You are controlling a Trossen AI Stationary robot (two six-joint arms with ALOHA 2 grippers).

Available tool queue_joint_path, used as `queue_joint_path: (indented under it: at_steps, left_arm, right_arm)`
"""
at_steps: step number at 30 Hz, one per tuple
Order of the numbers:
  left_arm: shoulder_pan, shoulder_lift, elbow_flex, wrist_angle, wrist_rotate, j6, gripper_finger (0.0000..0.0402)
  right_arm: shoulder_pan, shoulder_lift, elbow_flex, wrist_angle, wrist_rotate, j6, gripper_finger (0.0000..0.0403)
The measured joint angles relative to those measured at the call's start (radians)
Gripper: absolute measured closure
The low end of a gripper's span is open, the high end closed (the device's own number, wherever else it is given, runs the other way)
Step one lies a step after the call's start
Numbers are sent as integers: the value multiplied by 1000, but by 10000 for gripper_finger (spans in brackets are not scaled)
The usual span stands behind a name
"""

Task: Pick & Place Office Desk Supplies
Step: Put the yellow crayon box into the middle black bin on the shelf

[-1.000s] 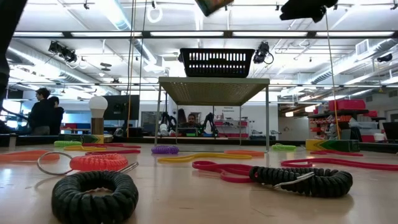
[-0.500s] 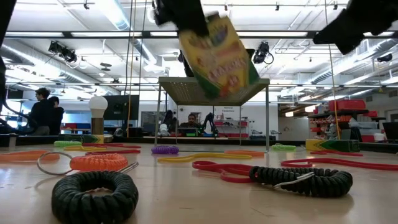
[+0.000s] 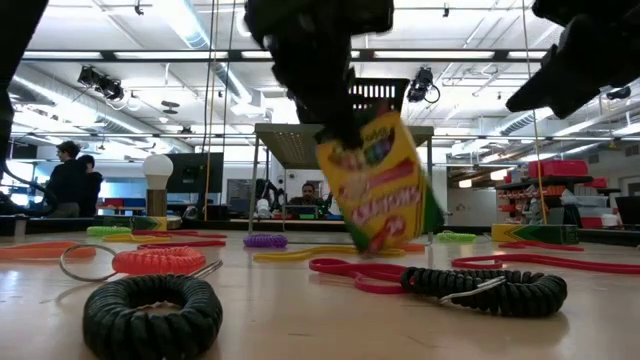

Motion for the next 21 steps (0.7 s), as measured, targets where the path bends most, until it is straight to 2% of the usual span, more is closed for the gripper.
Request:
queue_joint_path:
  at_steps: [6,9,14,21]
  left_arm:
    - [1,29,7,16,-5,30,341]
    - [-1,29,6,22,-17,41,324]
    - [-12,35,23,-13,-39,58,267]
    - [-14,36,81,-37,-26,57,181]
  right_arm:
    - [-7,13,0,-10,-13,17,390]
    - [-11,13,0,-9,-14,17,389]
    - [-14,13,0,-11,-17,49,376]
    - [-20,13,0,-16,-24,70,321]
